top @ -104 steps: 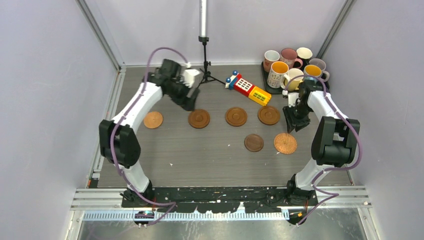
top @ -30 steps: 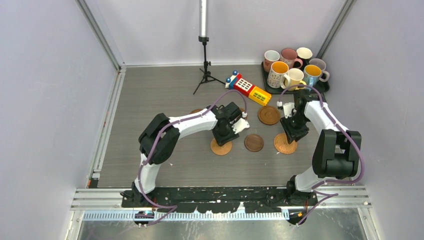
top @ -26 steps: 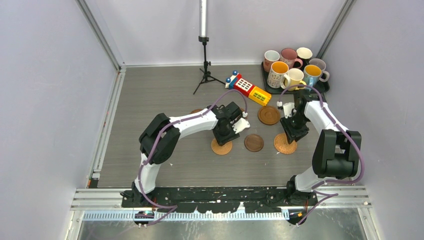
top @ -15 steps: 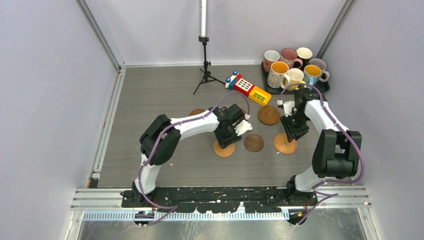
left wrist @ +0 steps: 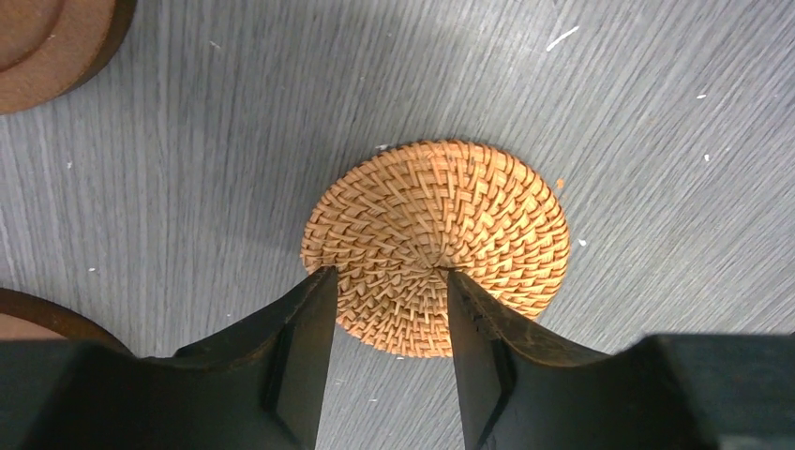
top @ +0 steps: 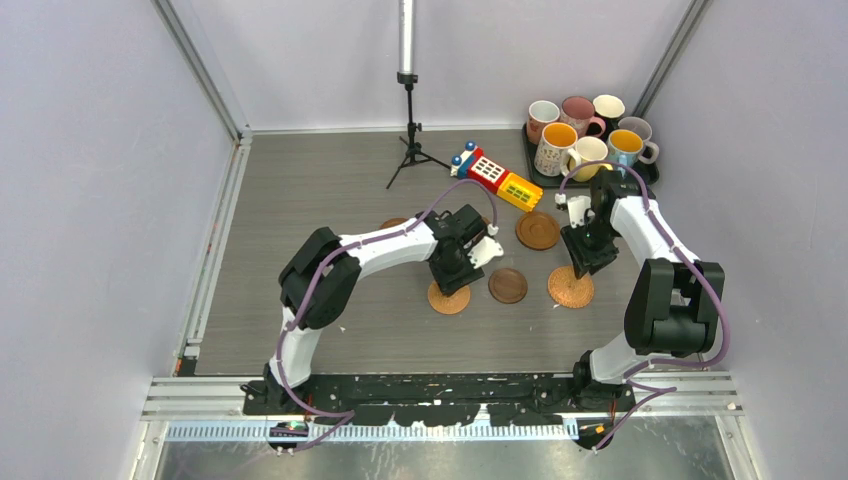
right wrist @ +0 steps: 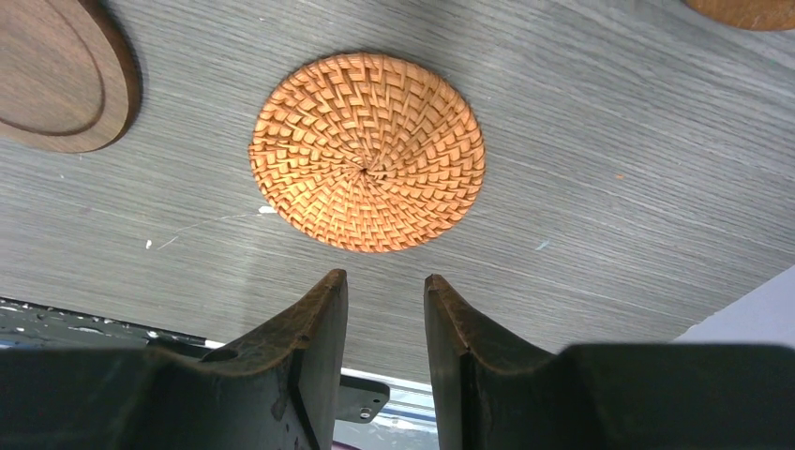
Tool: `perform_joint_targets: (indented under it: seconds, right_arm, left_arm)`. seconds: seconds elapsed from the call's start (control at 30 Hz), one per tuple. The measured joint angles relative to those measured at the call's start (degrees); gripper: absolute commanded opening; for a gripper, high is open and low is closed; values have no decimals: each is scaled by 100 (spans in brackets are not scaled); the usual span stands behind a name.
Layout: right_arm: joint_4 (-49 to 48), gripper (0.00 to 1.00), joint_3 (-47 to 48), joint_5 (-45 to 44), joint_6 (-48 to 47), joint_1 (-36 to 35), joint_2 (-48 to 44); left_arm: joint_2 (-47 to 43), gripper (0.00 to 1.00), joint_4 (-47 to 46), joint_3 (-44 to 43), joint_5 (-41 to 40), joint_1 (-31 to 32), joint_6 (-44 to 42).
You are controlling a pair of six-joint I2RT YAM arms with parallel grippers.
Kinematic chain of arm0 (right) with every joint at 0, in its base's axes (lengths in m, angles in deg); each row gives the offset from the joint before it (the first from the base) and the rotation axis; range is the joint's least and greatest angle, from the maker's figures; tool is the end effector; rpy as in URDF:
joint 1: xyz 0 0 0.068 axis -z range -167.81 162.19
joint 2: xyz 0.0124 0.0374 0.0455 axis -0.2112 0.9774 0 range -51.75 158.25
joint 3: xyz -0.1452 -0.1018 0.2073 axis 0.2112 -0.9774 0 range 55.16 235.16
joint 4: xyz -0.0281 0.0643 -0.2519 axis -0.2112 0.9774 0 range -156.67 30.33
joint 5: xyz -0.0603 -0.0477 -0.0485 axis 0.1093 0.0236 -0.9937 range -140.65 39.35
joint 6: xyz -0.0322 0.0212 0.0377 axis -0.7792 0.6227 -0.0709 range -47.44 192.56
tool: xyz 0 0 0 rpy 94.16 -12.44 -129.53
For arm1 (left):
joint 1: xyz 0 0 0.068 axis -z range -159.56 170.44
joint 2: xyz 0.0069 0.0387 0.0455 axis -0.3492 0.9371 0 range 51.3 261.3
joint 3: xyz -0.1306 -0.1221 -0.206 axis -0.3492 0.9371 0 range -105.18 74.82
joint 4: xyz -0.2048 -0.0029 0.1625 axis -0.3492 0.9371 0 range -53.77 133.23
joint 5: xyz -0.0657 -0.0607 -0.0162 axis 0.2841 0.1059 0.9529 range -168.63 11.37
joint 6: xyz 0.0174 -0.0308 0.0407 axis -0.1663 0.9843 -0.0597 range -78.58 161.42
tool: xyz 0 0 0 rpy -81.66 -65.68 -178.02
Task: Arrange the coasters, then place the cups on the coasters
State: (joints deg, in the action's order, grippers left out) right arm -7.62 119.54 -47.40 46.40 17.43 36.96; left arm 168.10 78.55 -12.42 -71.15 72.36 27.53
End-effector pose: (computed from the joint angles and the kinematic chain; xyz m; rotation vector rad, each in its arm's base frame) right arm 0.2737 -0.0231 0.2223 -0.5522 2.9639 0.0352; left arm 0.2527 -0.3302 0.1766 1.5826 2.3909 -0.3262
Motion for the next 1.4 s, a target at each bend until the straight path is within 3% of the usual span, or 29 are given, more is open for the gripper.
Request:
perform_joint_targets:
  seconds: [0.4,0.67,0.93,1.4]
  right_arm:
    - [94,43,238,752,-22,-33,4]
    - [-101,43,356,1178,245,-643,4]
    - [-691,37,398,1290,522,-1670,273]
    - [-1934,32,358,699,557,-2505,1097]
  left_arm:
    - [-144,69,144,-555,203,-170,31]
    - [-1379,81,127,-348,671,-1106,321]
    - [-2496,82,190,-7,734,-1834,343]
    - [-2581,82,448,393,815,-2352,352]
